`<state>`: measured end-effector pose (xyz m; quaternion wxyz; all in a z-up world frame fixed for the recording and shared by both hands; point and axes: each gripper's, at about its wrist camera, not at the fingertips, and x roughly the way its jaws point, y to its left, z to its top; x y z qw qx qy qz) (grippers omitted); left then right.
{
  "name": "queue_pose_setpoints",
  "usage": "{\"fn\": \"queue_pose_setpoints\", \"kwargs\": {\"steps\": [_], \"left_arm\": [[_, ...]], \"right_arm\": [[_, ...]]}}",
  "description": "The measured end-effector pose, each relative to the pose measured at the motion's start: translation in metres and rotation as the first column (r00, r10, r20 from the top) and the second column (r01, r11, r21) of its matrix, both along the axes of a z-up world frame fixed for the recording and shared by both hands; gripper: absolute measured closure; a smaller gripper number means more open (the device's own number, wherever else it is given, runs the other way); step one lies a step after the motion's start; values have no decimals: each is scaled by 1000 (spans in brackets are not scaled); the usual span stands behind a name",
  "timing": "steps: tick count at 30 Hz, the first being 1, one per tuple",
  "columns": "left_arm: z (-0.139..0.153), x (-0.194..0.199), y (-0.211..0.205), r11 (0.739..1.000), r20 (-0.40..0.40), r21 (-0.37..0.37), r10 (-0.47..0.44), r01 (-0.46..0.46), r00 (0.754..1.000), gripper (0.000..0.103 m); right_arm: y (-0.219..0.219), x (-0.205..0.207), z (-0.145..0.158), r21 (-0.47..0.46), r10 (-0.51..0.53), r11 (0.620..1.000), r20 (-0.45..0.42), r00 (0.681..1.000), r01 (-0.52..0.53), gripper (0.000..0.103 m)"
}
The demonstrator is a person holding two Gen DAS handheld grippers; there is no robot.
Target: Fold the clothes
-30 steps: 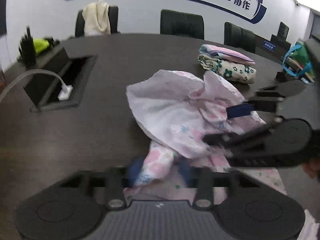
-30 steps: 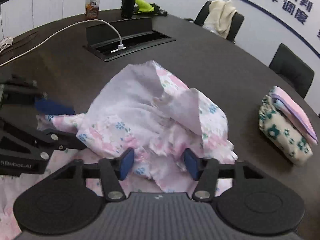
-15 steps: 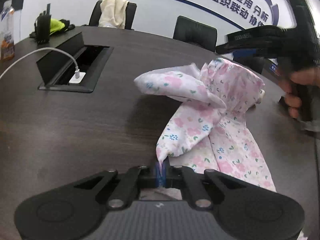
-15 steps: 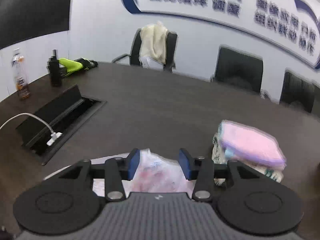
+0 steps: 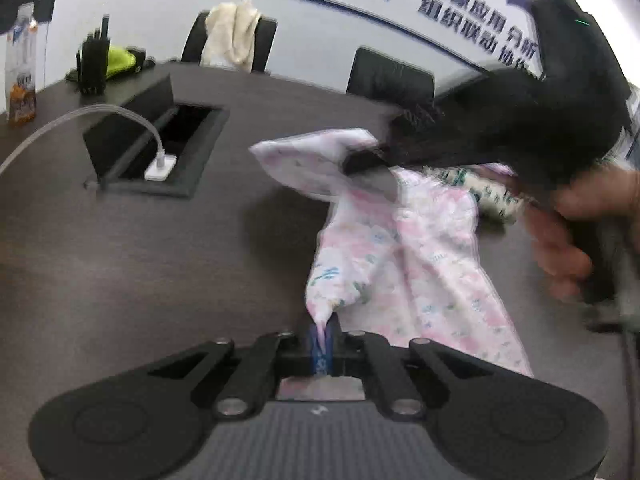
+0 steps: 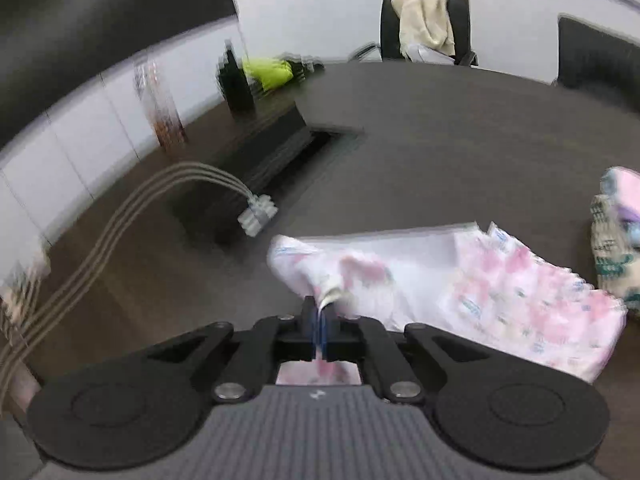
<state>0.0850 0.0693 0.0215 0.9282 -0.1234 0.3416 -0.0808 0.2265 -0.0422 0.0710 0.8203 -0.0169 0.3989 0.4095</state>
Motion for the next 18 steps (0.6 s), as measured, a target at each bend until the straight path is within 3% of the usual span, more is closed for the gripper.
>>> {"fn": "queue_pose_setpoints", "kwargs": {"steps": [1, 3, 4, 5, 9, 12, 14, 15, 16, 18], "left_arm": [[4, -3, 1, 1000, 28, -9, -6, 6, 1000, 89], [8, -7, 1, 1000, 71, -6, -3, 3, 997, 75], [8, -8, 0, 1000, 80, 4, 4, -5, 997, 71], [7, -6, -1, 1000, 73, 15, 18, -19, 997, 69], [-4, 7, 3, 994, -16, 40, 106, -105, 994, 70], [-6, 9, 5, 993, -15, 37, 114, -113, 993, 70], [-8, 8, 9, 991, -30, 34, 131, -130, 991, 77], [-10, 8, 11, 990, -40, 32, 141, -140, 989, 91], [-11, 8, 13, 988, -51, 29, 150, -149, 987, 93], [-11, 7, 19, 989, -62, -4, 150, -151, 987, 93]], "right_arm": [[4, 6, 1, 59, -4, 998, -33, 999, 6, 100], [15, 19, -9, 112, 9, 994, -99, 995, 2, 78], [19, 25, -13, 123, 20, 992, -129, 991, -4, 32], [22, 26, -15, 96, 33, 995, -141, 989, -20, 15], [4, 17, -4, 104, 28, 994, -49, 998, -23, 16], [-14, -4, -6, 8, 16, 1000, -2, 1000, -16, 23], [-26, -19, -7, -56, 11, 998, 30, 999, -9, 37], [-32, -26, -7, -87, 8, 996, 47, 999, -4, 41], [-38, -33, -8, -119, 7, 993, 63, 998, 1, 48], [-48, -63, -15, -188, 53, 982, 99, 994, -34, 49]]}}
